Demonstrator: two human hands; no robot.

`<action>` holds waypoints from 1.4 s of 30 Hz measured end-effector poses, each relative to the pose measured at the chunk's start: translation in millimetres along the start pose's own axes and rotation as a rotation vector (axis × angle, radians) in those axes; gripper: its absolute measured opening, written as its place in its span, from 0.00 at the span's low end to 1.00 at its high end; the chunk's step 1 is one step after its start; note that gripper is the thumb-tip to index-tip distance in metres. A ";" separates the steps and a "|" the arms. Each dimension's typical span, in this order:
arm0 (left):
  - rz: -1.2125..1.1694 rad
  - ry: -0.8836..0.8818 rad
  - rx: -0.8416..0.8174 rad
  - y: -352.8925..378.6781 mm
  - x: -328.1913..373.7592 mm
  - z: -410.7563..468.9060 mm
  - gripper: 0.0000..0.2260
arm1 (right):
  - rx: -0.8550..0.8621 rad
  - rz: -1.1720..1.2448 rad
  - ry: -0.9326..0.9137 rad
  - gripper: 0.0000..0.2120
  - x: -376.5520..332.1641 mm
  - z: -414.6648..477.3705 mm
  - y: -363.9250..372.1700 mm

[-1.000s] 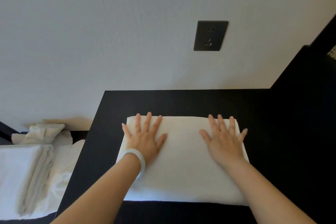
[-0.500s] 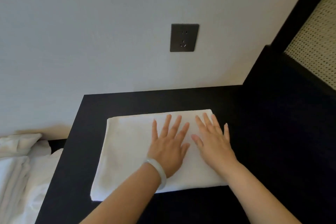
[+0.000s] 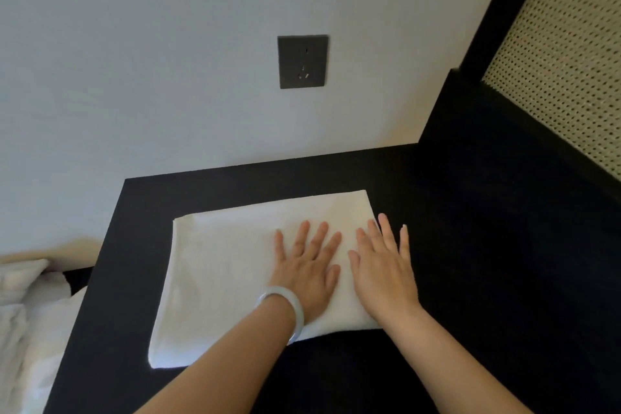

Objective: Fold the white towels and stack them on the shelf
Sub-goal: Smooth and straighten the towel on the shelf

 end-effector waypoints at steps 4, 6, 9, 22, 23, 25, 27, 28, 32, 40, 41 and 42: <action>-0.048 0.000 0.006 -16.6 -5.6 -17.7 0.25 | -0.067 0.086 -0.083 0.27 -30.2 -1.8 15.6; -0.056 -0.031 0.106 -17.8 -8.5 -42.3 0.27 | -0.104 0.031 -0.058 0.27 -29.5 -2.7 19.8; -0.039 -0.032 0.087 -1.8 -13.2 -77.9 0.27 | -0.128 0.030 -0.020 0.28 -31.8 0.3 15.3; -0.055 -0.227 0.104 12.4 -112.8 -87.3 0.28 | -0.096 0.167 -0.153 0.30 -72.2 28.1 25.2; -0.048 -0.257 0.112 13.5 -127.8 -90.1 0.28 | -0.097 0.158 -0.148 0.30 -72.9 28.2 26.1; -0.071 -0.318 0.113 13.1 -151.2 -93.7 0.27 | -0.101 0.148 -0.138 0.29 -74.4 27.3 27.2; -0.164 -0.444 0.079 8.3 -169.1 -93.4 0.27 | -0.100 0.152 -0.133 0.29 -75.1 27.1 25.2; -0.203 -0.522 0.065 5.2 -174.7 -92.5 0.27 | -0.095 0.154 -0.132 0.29 -75.7 27.3 24.0; -0.092 -0.513 0.224 -16.4 -143.4 -75.8 0.29 | -0.107 0.139 -0.082 0.27 -84.3 26.7 21.7; -0.029 -0.245 0.031 -4.0 -91.9 1.9 0.26 | -0.144 0.113 -0.222 0.27 -85.6 69.5 27.7; -0.028 -0.293 0.021 0.0 -105.8 2.8 0.27 | -0.153 0.095 -0.229 0.29 -66.7 68.8 30.0; -0.033 -0.359 0.022 2.7 -120.5 2.2 0.28 | -0.150 0.083 -0.196 0.32 -44.6 67.3 31.5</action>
Point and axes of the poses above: each hand's wrist, its own z-axis towards the middle knuckle, its own y-axis out of the palm, x = y × z, the point moved 1 cm from there along z, towards the middle knuckle, and after that the axes turned 13 degrees about -y, right-handed, at the moved point
